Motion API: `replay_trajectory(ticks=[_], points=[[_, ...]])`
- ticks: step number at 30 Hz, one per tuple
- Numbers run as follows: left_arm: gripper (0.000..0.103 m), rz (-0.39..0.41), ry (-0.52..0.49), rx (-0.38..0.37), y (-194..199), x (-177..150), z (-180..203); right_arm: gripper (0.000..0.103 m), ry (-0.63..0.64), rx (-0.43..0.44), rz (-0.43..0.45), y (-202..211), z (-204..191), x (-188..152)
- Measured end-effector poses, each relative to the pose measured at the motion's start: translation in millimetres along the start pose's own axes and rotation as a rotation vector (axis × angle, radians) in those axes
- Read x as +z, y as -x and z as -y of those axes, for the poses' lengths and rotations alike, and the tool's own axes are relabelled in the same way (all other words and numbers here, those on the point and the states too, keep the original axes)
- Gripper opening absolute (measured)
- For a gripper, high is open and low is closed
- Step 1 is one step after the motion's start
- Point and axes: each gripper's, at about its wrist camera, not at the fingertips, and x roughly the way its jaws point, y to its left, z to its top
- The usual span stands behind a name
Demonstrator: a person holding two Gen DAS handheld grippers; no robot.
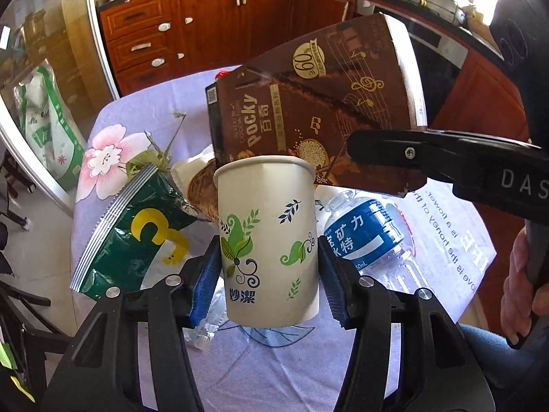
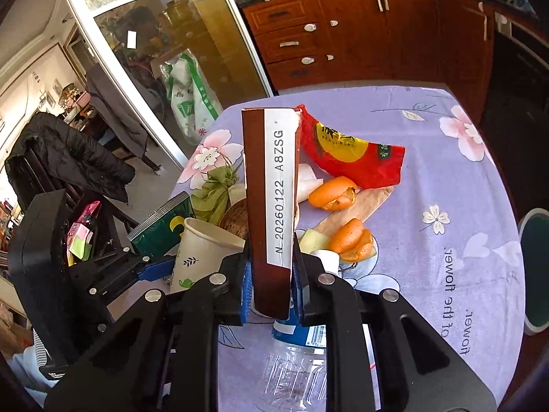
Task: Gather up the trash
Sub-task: 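Grasp the brown Pocky box with the right tool and lift it, then carry cup and box over the bin and open both tools to drop them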
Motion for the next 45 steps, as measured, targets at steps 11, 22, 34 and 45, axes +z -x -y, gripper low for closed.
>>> replay_trajectory(ticks=[11, 22, 34, 45], points=[[0.055, 0.128, -0.066, -0.009, 55.0, 35.4, 34.8, 0.017, 0.011, -0.108, 0.179, 102.9, 17.4, 6.4], [0.055, 0.061, -0.290, -0.222, 29.3, 93.0, 182.9, 0.017, -0.169, -0.396, 0.262, 211.8, 141.3, -42.1], [0.056, -0.166, -0.474, -0.356, -83.7, 120.8, 337.6, 0.018, -0.452, -0.521, 0.115, 211.7, 283.0, -122.9], [0.063, -0.339, -0.509, -0.318, -202.8, 137.9, 395.5, 0.018, -0.571, -0.511, -0.043, 167.5, 365.0, -128.8]])
